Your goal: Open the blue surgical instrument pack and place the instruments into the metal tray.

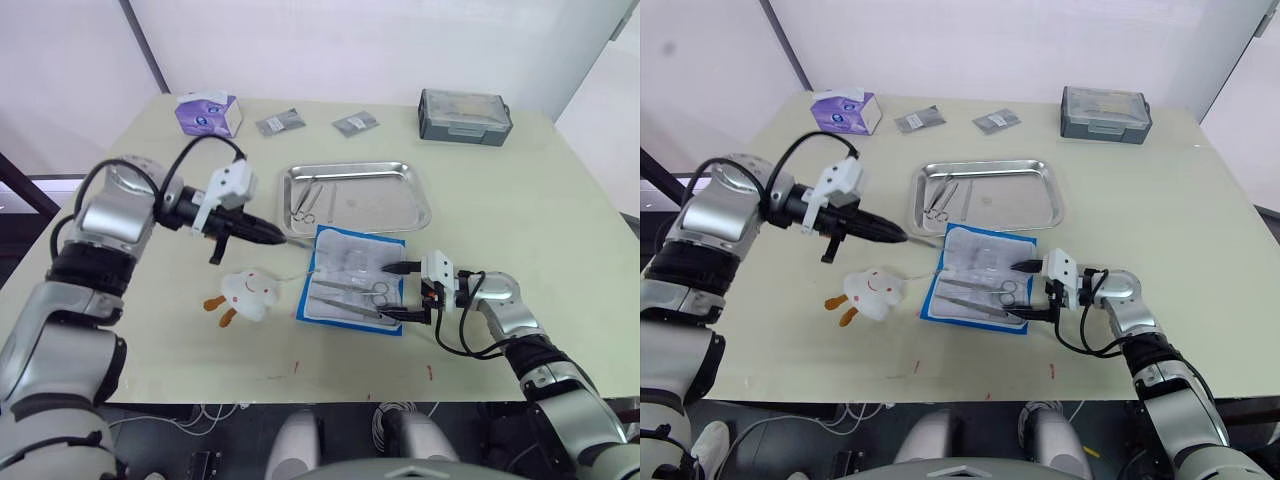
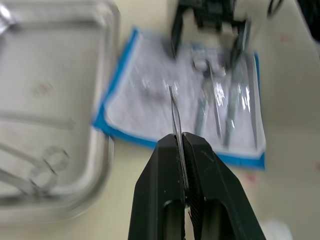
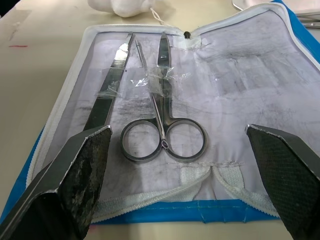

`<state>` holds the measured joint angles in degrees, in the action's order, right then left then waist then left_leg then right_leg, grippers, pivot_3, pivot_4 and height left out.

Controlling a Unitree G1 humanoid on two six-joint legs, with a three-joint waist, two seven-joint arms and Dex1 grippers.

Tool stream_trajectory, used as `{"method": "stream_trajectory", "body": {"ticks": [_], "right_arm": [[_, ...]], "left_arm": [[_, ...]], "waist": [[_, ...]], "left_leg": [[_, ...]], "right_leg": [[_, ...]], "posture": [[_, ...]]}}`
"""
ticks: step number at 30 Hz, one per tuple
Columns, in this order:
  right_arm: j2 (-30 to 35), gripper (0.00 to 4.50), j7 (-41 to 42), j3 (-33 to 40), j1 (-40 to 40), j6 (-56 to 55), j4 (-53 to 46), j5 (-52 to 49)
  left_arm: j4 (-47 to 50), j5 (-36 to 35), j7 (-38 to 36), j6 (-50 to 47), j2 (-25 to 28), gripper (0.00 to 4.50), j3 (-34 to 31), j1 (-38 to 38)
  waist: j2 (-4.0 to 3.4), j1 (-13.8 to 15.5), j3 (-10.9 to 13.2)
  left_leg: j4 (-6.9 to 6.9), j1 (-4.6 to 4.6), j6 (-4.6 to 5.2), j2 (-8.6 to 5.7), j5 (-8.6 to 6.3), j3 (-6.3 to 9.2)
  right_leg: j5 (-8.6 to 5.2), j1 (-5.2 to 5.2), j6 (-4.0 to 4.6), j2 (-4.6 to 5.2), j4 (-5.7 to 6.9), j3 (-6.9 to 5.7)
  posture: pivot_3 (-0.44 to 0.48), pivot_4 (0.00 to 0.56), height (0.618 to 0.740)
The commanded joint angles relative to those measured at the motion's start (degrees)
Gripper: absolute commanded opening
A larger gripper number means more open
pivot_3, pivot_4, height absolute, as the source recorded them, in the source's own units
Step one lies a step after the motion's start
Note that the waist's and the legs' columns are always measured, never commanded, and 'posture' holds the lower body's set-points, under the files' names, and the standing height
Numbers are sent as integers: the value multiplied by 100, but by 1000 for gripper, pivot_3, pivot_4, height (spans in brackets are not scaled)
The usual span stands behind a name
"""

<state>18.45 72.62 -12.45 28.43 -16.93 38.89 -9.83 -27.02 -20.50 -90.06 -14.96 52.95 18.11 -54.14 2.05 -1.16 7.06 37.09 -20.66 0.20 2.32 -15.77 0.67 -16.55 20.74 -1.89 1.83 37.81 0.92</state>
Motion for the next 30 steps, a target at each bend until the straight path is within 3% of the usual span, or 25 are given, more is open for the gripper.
{"method": "stream_trajectory", "body": {"ticks": [1,14,19,30], "right_arm": [[-24,4500,14,-487,-437,258,840,624],[-18,4500,14,-470,-423,243,838,633],[-12,4500,-2,-470,-441,253,801,627],[-13,4500,-27,-466,-463,253,767,622]], "left_arm": [[94,-136,-239,-165,-82,92,-304,-19],[616,24,2252,-737,-1784,92,-1260,189],[629,592,4029,-643,-2695,92,-1315,402],[-33,1500,6211,-138,-3804,92,-1330,436]], "waist": [[-1,-4,1],[6,-5,0],[8,-1,-1],[11,-4,-3]], "left_leg": [[-1,2,0,1,0,-1],[1,2,0,4,0,4],[1,0,0,6,0,12],[0,-1,-1,2,0,16]], "right_leg": [[0,0,0,-3,1,1],[1,-2,0,3,3,3],[2,-3,0,11,3,13],[3,-4,0,17,3,15]], "posture": [[0,150,734],[0,150,734],[0,150,734],[0,150,734]]}}
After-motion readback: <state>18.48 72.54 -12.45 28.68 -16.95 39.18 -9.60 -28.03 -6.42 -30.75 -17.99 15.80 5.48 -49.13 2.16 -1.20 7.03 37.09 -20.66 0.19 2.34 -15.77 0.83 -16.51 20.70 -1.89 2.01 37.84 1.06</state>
